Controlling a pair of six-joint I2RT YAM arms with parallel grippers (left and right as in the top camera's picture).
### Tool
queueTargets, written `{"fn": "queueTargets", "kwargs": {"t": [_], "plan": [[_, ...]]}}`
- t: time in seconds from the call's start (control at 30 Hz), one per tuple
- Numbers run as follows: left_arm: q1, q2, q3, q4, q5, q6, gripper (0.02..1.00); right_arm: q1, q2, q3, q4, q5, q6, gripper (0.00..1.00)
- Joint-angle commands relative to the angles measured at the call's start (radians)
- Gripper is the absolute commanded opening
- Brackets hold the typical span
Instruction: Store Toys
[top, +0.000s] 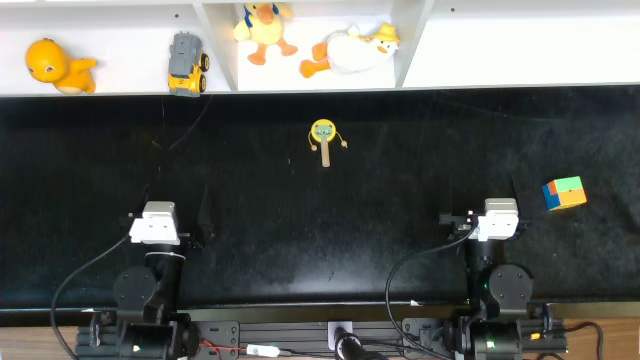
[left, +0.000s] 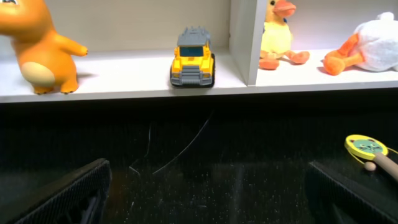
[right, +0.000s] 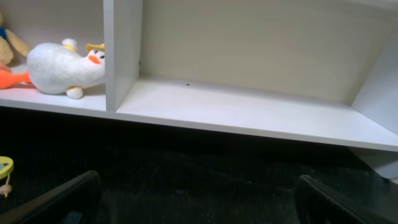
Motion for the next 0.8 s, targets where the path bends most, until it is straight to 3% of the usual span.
{"fn": "queueTargets", "kwargs": {"t": [0.03, 0.6, 0.67, 0.8], "plan": [[0.002, -0.012, 0.0, -0.003, 0.032, 0.018, 0.998, -0.002, -0.006, -0.013, 0.006, 0.005, 0.001, 0.996], [0.002, -0.012, 0.0, -0.003, 0.032, 0.019, 0.998, -0.001, 0.008, -0.012, 0.006, 0.012, 0.001, 0.993], [0.002, -0.012, 0.0, -0.003, 0.032, 0.019, 0.998, 0.003, 0.079, 0.004, 0.038, 0.038, 0.002, 0.993], [0.002, -0.012, 0.0, -0.003, 0.032, 0.018, 0.998, 0.069, 0.341, 0.153, -0.051, -0.022, 0.047, 0.996]]}}
